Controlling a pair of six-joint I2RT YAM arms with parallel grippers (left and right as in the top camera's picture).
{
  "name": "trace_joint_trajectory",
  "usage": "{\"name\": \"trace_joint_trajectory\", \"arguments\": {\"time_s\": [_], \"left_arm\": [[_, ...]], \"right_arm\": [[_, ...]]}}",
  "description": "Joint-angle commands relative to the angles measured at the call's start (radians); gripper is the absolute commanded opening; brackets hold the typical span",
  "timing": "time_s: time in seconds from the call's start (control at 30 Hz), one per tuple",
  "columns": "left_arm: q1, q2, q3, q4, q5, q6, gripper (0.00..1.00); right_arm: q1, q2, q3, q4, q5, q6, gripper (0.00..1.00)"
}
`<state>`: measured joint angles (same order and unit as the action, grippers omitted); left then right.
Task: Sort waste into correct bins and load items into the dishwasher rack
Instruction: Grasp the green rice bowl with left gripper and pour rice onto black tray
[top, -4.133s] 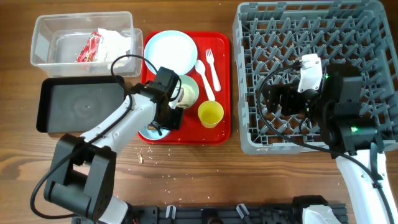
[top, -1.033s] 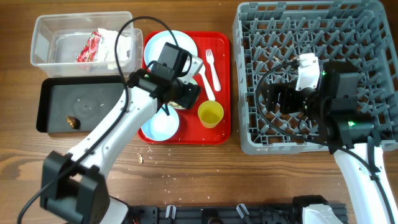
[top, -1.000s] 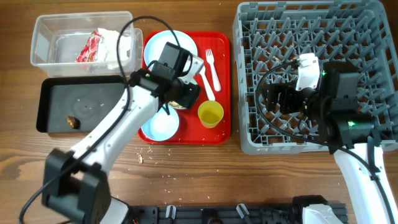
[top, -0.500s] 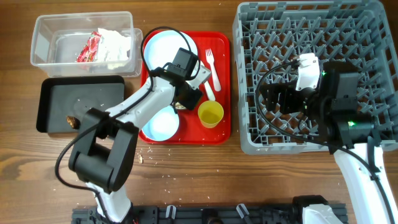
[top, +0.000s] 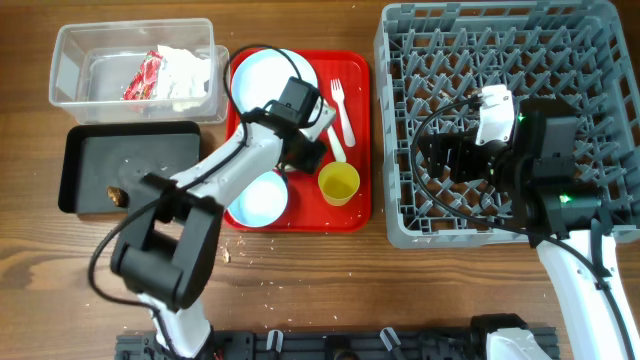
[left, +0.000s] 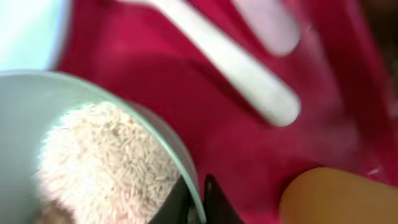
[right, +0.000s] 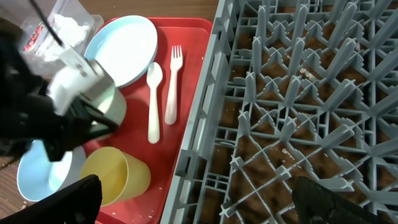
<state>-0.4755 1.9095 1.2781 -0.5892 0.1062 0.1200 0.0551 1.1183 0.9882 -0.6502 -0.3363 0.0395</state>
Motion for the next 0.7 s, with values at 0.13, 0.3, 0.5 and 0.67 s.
{"name": "trace_joint_trajectory", "arguments": {"time_s": [0.13,0.3,0.5,0.67], "left_arm": [[0.042,-0.237,0.050,-0.046,0.025,-0.261,0.04],[0.303,-0.331,0.050,-0.219,0.265,-0.338,0.04],[0.698,-0.278,0.028,-0.317,0.559,-0.201,0.04],[0.903,-0.156,-0.006,-0.313,0.801,-0.073,0.04]], "right_arm": [[-0.004,0.004,0.018,0.005,-0.005,-0.011,1.00],[-0.004,0.004,0.018,0.007,-0.005,-0.011,1.00],[-0.004,0.004,0.018,0.007,-0.005,-0.011,1.00],[-0.004,0.004,0.018,0.010,-0.005,-0.011,1.00]]}}
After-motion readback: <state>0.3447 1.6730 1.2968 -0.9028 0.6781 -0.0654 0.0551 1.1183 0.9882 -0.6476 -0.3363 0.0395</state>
